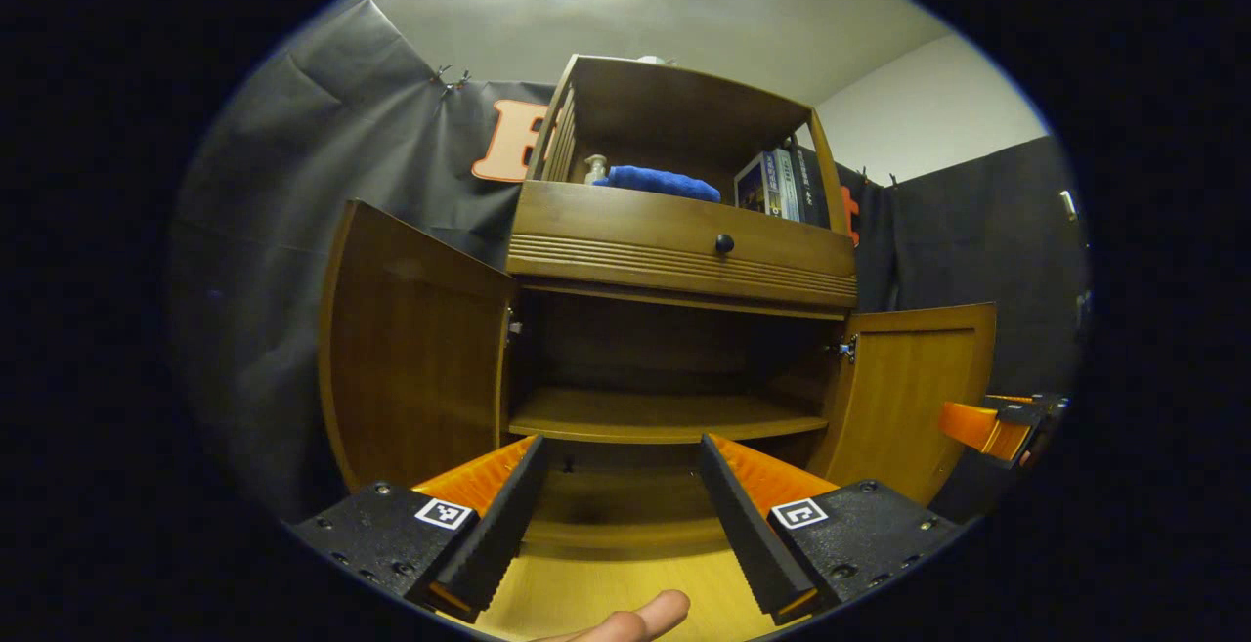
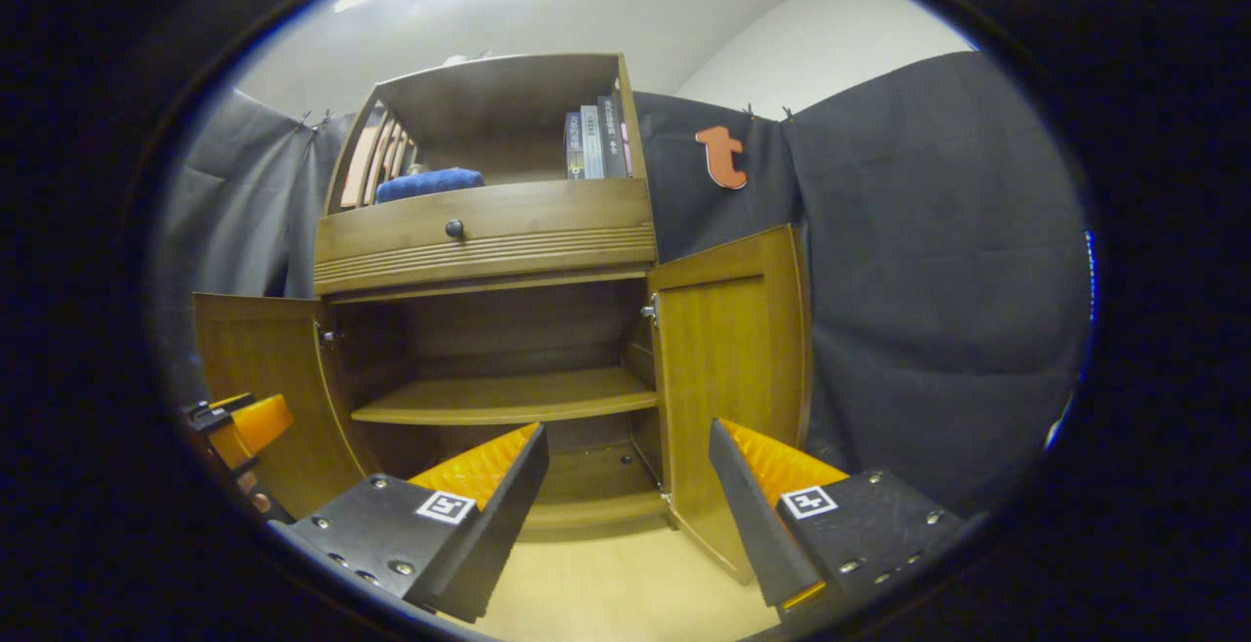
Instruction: Open the right door of the double-door shoe cabinet with the right hand, and open the left door with the left hand.
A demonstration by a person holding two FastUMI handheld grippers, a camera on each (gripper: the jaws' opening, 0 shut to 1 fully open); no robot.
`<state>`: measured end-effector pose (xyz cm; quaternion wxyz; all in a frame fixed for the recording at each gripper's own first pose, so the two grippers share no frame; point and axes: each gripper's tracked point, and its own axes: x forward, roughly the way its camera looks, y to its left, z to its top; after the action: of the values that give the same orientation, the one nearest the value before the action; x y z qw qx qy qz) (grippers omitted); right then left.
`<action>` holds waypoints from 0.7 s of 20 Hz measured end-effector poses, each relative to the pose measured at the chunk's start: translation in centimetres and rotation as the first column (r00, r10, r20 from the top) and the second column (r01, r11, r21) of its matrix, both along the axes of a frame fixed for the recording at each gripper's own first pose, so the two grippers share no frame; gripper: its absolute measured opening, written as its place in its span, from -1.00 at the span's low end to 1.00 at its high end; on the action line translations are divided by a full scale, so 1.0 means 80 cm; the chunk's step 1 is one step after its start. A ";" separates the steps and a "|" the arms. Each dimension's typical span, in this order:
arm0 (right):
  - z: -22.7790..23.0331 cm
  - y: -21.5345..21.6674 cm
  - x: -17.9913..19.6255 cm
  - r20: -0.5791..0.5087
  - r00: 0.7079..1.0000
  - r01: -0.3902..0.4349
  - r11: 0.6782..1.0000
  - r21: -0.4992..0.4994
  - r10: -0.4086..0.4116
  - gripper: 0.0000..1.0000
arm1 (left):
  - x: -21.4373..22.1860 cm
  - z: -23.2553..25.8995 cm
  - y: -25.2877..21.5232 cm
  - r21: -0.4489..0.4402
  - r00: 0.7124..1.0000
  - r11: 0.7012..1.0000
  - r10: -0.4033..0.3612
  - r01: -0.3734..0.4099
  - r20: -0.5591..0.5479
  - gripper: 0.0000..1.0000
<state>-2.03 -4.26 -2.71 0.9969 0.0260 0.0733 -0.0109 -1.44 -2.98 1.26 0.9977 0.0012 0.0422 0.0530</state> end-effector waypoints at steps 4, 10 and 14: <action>-0.012 0.019 0.038 0.024 0.998 -0.053 0.998 -0.038 0.054 0.96 | 0.042 -0.018 -0.018 0.056 0.999 0.998 0.011 -0.013 0.042 0.91; -0.037 0.046 0.078 0.035 0.994 -0.102 0.994 -0.032 0.103 0.96 | 0.099 -0.067 -0.035 0.055 1.000 0.998 0.010 -0.011 0.006 0.84; -0.060 0.046 0.110 0.011 0.999 -0.051 0.997 -0.052 0.051 0.96 | 0.135 -0.110 -0.037 0.050 0.999 0.999 -0.016 0.018 -0.041 0.91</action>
<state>6.76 -0.57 -7.54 0.9976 -0.0014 0.0674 0.0128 9.35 -5.94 -7.53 0.9967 0.0279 0.0611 0.0454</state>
